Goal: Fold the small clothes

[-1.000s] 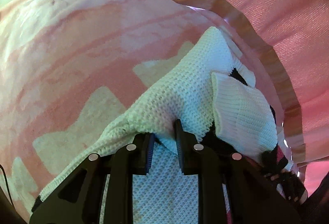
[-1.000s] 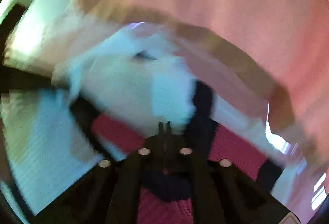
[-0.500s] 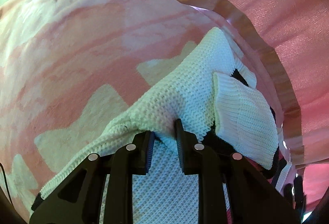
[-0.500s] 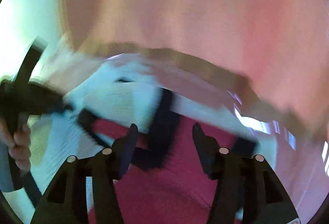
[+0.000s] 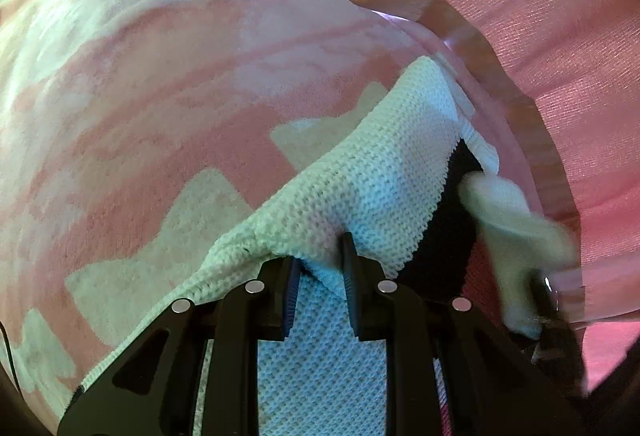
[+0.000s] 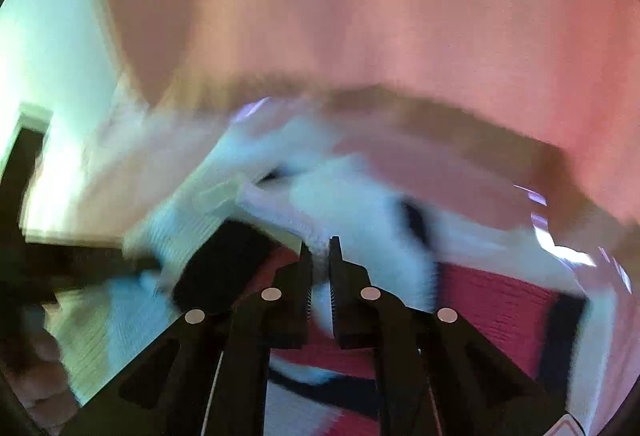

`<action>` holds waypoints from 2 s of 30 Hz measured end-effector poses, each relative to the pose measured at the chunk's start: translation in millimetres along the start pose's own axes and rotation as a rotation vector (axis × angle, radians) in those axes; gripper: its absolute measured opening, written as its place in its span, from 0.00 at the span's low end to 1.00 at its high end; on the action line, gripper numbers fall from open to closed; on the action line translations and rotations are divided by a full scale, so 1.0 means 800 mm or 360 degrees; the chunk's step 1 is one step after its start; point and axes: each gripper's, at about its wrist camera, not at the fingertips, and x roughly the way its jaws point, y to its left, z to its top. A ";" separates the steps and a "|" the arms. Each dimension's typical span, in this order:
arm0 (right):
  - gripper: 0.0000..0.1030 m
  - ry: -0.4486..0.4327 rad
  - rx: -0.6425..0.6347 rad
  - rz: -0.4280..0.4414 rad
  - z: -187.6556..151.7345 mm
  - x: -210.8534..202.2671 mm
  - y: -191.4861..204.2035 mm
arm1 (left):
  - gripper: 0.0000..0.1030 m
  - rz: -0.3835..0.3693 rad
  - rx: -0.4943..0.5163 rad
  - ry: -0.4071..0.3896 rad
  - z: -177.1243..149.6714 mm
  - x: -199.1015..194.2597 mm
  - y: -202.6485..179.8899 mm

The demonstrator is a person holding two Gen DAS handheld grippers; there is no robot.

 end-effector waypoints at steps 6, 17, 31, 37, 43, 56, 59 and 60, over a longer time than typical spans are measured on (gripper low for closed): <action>0.15 -0.0083 0.0816 -0.0232 -0.060 -0.113 -0.197 | 0.20 0.0013 0.0022 -0.0002 0.001 0.001 -0.001; 0.45 0.0213 0.0867 0.0019 -0.123 -0.097 -0.259 | 0.42 -0.0278 -0.0177 0.0160 -0.026 -0.017 0.007; 0.09 0.0085 0.0812 0.0246 -0.090 -0.050 -0.247 | 0.08 -0.0324 -0.0188 -0.0070 0.004 -0.017 -0.012; 0.09 -0.0071 0.0532 0.0182 -0.072 -0.121 -0.213 | 0.08 -0.0151 -0.0048 -0.0174 0.024 -0.026 -0.010; 0.09 0.0232 0.0700 0.0072 -0.134 -0.063 -0.226 | 0.10 -0.0081 -0.0021 -0.0091 0.014 -0.007 -0.009; 0.05 0.0062 0.0382 0.0030 -0.069 -0.087 -0.124 | 0.14 -0.0086 0.0382 -0.0395 -0.007 -0.070 -0.090; 0.05 0.0173 0.0314 0.0155 -0.056 -0.022 -0.083 | 0.14 -0.0038 0.0375 -0.0231 -0.004 -0.019 -0.086; 0.03 0.0212 0.0281 0.0134 -0.057 -0.005 -0.078 | 0.14 -0.0018 0.0363 -0.0197 -0.005 -0.007 -0.084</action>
